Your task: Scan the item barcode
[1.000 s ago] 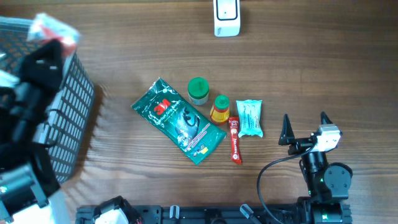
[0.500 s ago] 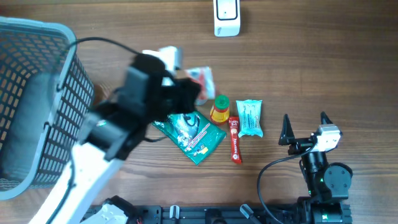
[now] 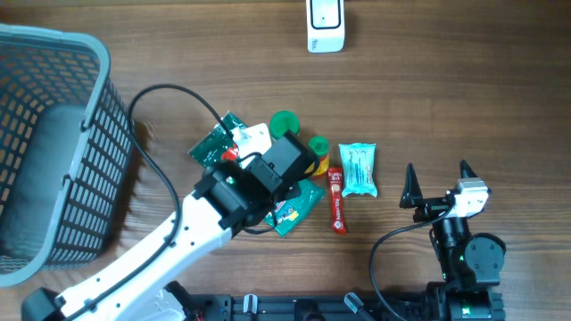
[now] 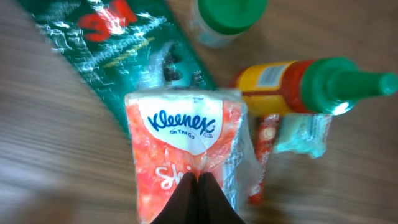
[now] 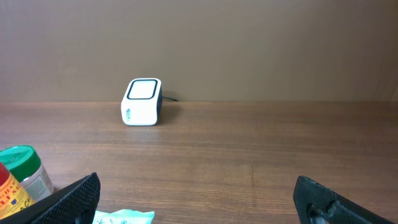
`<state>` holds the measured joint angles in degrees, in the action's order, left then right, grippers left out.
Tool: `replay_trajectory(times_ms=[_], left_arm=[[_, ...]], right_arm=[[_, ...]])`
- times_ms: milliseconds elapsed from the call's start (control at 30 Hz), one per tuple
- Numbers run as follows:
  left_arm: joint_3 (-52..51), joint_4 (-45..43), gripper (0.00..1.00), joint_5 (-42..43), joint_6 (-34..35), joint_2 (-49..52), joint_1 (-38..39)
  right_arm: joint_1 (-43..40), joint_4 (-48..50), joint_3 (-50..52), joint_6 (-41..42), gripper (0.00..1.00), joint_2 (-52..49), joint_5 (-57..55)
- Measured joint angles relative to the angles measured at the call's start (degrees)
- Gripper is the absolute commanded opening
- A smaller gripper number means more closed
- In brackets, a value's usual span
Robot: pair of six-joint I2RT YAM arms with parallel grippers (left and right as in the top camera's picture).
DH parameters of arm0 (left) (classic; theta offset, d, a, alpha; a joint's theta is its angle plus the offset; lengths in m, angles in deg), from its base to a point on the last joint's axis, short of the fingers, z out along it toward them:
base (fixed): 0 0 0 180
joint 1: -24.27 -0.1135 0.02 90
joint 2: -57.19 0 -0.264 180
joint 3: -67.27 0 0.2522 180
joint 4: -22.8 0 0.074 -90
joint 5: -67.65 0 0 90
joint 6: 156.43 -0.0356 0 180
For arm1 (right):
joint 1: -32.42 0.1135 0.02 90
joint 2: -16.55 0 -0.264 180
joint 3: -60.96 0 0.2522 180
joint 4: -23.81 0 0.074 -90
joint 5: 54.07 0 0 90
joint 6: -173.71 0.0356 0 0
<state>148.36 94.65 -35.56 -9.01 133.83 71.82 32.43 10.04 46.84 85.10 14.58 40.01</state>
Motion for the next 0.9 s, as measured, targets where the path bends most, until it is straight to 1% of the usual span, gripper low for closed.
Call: replay_trajectory(times_ms=[100, 167, 233, 267, 333, 367, 433, 533, 600, 667, 700, 733, 767, 833, 867, 900], left_arm=[[-8.37, -12.31, 0.04, 4.20, 1.95, 1.27, 0.00], [-12.26, -17.09, 0.04, 6.86, 2.51, 3.52, 0.09], [-13.44, -18.78, 0.04, 8.57, 3.17, 6.51, 0.09], [-13.44, -19.17, 0.06, 8.94, 3.39, 8.17, 0.09], [-13.46, -19.37, 0.38, 10.12, 3.82, 10.91, 0.09], [-13.51, -19.45, 0.68, 11.06, 4.57, 11.98, 0.09], [-13.49, -19.82, 1.00, 11.45, 5.09, 11.85, 0.09], [-12.26, -17.99, 1.00, 7.87, 5.25, 8.48, 0.09], [-9.22, -18.23, 1.00, 1.81, 4.28, 2.97, 0.09], [-6.21, -21.35, 1.00, -5.05, 1.95, -2.71, -0.44], [-4.96, -25.16, 1.00, -8.48, 0.13, -5.95, -1.31], [-4.46, -28.98, 1.00, -10.10, -1.55, -7.98, -2.23], [-3.76, -34.99, 1.00, -12.09, -4.46, -10.62, -3.76], [-3.37, -44.70, 1.00, -13.84, -10.32, -14.34, -6.23], [-3.17, -49.59, 1.00, -14.43, -14.12, -15.98, -7.72], [-2.99, -54.07, 1.00, -15.23, -19.34, -18.05, -9.62]], right_arm=[[0.00, -0.02, 0.00, 0.00, 1.00, 0.00, 0.00], [0.00, -0.02, 0.00, 0.00, 1.00, 0.00, 0.00], [0.00, -0.02, 0.00, 0.00, 1.00, 0.00, 0.00], [0.00, -0.02, 0.00, -0.02, 1.00, 0.00, 0.00], [0.00, -0.02, 0.00, 0.00, 1.00, 0.00, 0.00], [0.00, -0.02, 0.00, 0.00, 0.99, 0.00, 0.00], [0.00, -0.02, 0.00, 0.00, 1.00, 0.00, 0.00], [0.00, -0.02, 0.00, 0.00, 0.99, 0.00, 0.00], [0.00, 0.00, 0.00, 0.00, 1.00, 0.00, 0.00], [0.00, -0.02, 0.00, 0.00, 1.00, 0.00, 0.00], [0.00, -0.02, 0.00, 0.00, 1.00, 0.00, 0.00], [0.00, 0.00, 0.00, 0.00, 1.00, 0.00, 0.00], [0.00, -0.04, 0.00, 0.00, 1.00, 0.00, 0.00], [0.00, -0.02, 0.00, 0.00, 1.00, 0.00, 0.00], [0.00, -0.02, 0.00, 0.00, 1.00, 0.00, 0.00], [0.00, -0.02, 0.00, 0.00, 1.00, 0.00, 0.00]])
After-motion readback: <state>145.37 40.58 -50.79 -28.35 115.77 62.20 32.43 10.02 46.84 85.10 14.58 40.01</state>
